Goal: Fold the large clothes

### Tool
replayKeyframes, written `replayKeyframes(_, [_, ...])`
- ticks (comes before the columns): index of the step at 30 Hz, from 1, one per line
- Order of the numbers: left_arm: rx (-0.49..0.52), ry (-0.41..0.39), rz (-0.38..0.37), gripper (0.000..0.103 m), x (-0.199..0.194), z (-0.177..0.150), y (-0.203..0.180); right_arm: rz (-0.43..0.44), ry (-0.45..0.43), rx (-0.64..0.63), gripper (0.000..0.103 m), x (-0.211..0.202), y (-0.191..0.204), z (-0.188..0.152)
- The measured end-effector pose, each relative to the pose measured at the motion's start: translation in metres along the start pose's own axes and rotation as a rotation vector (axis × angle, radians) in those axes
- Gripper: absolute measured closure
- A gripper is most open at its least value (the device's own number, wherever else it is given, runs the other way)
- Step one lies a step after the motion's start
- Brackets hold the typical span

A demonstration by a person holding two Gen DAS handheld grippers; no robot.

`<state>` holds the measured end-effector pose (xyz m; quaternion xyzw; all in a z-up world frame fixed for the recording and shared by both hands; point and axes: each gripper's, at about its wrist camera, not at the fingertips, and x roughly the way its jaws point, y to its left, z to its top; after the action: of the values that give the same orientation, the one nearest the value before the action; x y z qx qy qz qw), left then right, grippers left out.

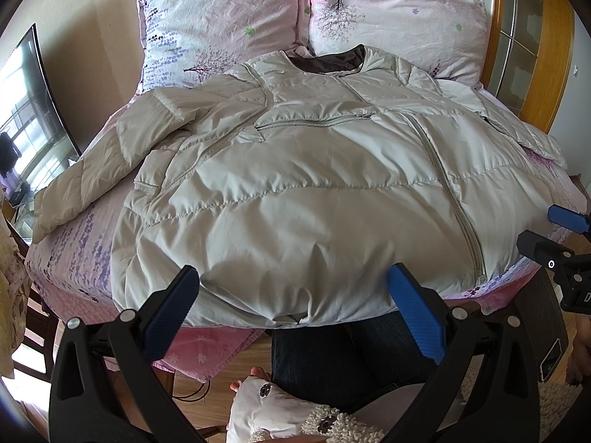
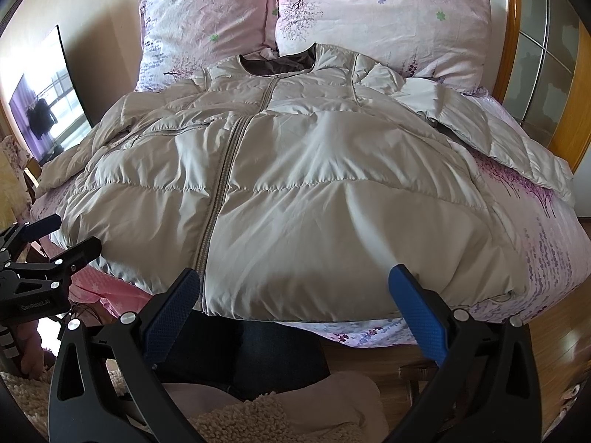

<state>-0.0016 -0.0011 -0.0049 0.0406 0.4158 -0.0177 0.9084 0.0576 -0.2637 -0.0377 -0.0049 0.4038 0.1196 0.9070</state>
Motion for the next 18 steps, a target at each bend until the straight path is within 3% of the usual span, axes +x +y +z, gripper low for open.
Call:
replayKeyframes(13, [-0.003,0.000,-0.007,0.002,0.001,0.001,0.001,0.012,-0.007,0.005,0.001,-0.001,0.004,0.001])
replayKeyframes(18, [0.000,0.000,-0.029,0.002,0.001,0.005,0.003,0.048,-0.047,0.030,0.001,-0.003,-0.007,0.005])
